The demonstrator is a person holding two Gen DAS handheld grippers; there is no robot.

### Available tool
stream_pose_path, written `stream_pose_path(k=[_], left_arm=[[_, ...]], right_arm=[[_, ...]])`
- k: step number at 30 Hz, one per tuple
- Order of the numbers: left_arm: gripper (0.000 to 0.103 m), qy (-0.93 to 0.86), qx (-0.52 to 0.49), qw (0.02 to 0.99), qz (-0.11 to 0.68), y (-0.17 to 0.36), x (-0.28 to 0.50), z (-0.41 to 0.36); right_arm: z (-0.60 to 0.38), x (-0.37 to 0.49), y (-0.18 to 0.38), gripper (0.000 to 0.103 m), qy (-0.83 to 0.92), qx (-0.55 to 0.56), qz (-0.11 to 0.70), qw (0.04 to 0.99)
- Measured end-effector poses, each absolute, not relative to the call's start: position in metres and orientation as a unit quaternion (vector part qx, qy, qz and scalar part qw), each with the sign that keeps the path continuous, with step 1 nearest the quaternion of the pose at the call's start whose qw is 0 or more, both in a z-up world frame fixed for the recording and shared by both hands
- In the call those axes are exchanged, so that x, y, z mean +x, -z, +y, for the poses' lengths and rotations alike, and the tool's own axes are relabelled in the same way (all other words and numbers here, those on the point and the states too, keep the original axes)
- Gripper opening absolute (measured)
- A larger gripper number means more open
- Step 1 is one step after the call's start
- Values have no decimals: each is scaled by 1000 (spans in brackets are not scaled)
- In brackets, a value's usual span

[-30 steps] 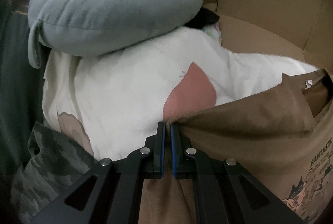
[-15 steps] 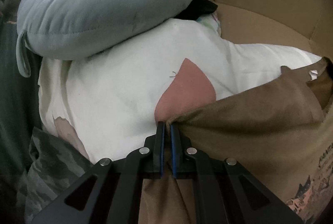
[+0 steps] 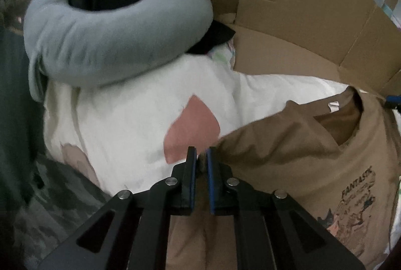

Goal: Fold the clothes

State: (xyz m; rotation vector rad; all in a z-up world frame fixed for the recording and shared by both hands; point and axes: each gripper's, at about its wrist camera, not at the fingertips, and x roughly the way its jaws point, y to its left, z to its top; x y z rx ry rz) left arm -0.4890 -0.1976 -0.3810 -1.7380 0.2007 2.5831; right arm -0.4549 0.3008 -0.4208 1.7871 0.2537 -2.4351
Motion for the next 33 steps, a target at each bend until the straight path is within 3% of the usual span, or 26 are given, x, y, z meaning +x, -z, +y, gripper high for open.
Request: stream_pose_path(k=[6, 14, 33], left_arm=[[8, -820, -559, -22, 123, 383, -514, -192], [8, -816, -569, 30, 96, 398, -532, -171], [8, -794, -580, 158, 90, 423, -545, -109]], right_arm=[[293, -447, 431, 26, 808, 579, 71, 87], [273, -490, 432, 26, 809, 577, 26, 106], [241, -507, 461, 26, 807, 576, 51, 121]])
